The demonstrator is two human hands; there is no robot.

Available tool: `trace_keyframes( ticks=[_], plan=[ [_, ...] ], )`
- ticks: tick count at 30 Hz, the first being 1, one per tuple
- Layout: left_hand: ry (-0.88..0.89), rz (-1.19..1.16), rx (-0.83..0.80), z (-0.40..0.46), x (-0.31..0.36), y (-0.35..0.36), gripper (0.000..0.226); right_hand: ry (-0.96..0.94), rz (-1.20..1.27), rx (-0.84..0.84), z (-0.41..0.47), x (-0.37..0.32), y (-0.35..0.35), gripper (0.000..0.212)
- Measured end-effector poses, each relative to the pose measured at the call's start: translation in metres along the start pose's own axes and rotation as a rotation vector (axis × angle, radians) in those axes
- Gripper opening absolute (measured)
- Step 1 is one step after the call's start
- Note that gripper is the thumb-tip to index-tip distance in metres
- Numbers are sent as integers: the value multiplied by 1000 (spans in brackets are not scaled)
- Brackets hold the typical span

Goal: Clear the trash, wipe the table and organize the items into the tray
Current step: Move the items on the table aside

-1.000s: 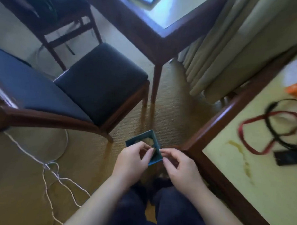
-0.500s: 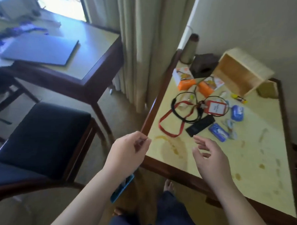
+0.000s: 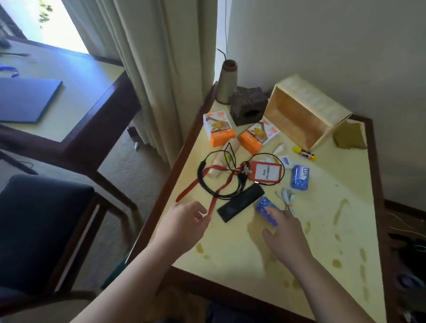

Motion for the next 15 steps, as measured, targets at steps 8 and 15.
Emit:
trace_keyframes(
  ticks=[8, 15],
  plan=[
    [-67, 362, -294, 59, -3, 57, 39, -4, -253, -42, 69, 5, 7, 66],
    [-6, 426, -307, 71, -14, 63, 23, -32, -111, -39, 85, -1, 0, 71]
  ],
)
Point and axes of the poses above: each hand's wrist, its own z-axis towards the middle knuckle, its own y-axis out of the palm, x = y × z, the point moved 5 cm from there along z, towards the middle knuckle, and after that the axes turned 12 degrees about y, right-handed, at the moved point
